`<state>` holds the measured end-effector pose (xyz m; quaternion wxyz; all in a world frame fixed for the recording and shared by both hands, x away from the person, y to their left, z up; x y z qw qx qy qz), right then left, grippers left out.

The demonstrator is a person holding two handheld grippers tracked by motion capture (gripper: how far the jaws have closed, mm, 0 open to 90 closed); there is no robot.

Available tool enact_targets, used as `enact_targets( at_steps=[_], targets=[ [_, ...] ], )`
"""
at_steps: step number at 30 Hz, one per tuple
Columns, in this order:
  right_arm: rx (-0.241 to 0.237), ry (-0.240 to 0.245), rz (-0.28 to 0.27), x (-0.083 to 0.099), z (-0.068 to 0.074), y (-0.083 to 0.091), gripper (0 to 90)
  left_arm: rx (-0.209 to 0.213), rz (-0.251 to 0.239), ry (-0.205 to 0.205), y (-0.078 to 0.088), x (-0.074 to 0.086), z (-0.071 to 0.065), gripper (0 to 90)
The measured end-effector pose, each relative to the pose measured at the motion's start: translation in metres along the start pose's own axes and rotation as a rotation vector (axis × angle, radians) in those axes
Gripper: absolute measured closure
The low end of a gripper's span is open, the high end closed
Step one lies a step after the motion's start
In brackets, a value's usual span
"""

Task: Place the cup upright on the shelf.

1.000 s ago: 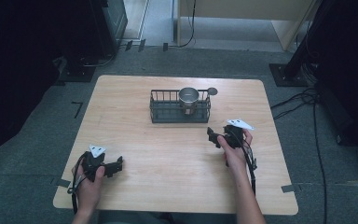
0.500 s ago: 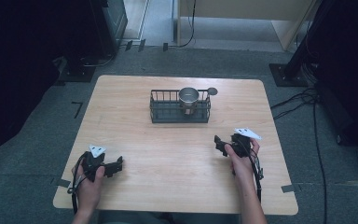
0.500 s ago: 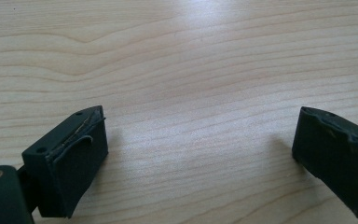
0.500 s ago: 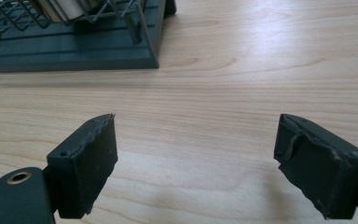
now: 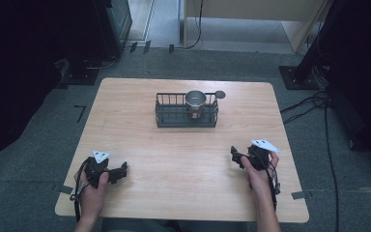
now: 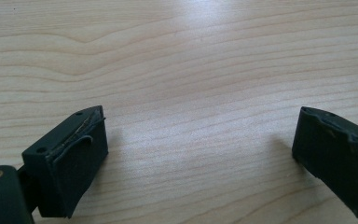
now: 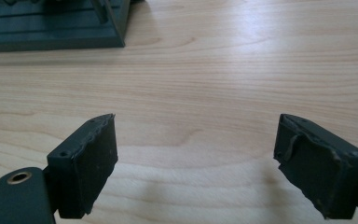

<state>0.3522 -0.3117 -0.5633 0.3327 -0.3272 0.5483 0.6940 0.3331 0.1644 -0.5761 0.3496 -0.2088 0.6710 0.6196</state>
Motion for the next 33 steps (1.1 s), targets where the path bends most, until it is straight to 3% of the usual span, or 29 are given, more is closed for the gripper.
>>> enact_targets(
  at_steps=[15,20,28,33],
  targets=[
    [0.087,0.016,0.031,0.018,-0.034,0.021,13.2,0.0,0.0,0.0,0.0,0.0,0.0,3.7],
    [0.13,0.059,0.074,0.025,-0.044,0.027,13.1,0.0,0.0,0.0,0.0,0.0,0.0,3.8],
    [0.117,0.109,0.107,0.032,-0.052,0.036,12.2,0.0,-0.001,0.0,0.0,0.0,0.0,3.7],
    [0.118,0.107,0.109,0.033,-0.054,0.037,11.2,0.0,-0.001,-0.001,0.0,0.0,0.0,3.7]
  ],
)
Point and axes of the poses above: each handheld gripper's, and its own axes: y roughly backward along the jaws, x roughly out of its underside, z roughly to its left, the point moved 8 cm from there along -y, roughly forward along the jaws, and after that the axes turned 3 degrees about -z, right-handed, at the moved point
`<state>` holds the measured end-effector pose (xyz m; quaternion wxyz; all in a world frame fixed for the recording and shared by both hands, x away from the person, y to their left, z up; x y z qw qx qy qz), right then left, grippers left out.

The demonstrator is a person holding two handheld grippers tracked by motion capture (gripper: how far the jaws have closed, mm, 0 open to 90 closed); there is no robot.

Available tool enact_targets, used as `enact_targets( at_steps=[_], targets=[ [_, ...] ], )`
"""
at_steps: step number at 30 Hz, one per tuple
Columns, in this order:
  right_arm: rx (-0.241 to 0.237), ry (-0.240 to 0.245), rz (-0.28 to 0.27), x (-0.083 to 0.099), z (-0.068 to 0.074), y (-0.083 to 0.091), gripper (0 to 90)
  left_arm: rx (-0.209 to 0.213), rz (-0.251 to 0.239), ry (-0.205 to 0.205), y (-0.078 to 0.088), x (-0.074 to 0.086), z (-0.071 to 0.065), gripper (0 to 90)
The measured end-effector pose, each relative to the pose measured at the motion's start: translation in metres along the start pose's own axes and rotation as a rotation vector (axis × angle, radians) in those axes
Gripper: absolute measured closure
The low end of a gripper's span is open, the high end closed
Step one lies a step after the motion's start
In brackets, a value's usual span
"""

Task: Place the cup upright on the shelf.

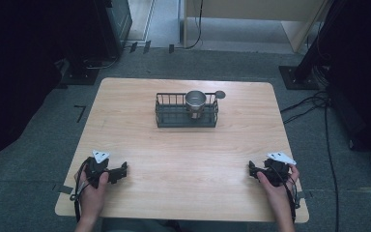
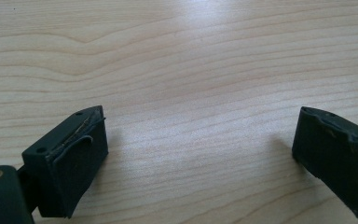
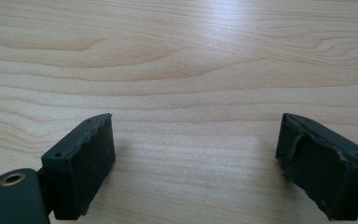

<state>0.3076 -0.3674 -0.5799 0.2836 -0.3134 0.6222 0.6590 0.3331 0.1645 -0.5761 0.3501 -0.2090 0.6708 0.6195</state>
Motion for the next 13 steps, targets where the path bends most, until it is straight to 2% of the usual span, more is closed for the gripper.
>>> enact_targets(
  at_steps=[13],
  targets=[
    [0.011,-0.005,-0.002,0.0005,0.0009,0.0008,12.1,0.0,0.001,-0.001,0.0001,0.0,0.0001,3.7]
  ],
)
Point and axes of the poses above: each handheld gripper's, and its own axes: y roughly backward along the jaws, x roughly out of its underside, z roughly to its left, the point moved 8 cm from there along -y, roughly forward along the jaws, and after that the axes turned 3 degrees about -z, right-handed, at the moved point
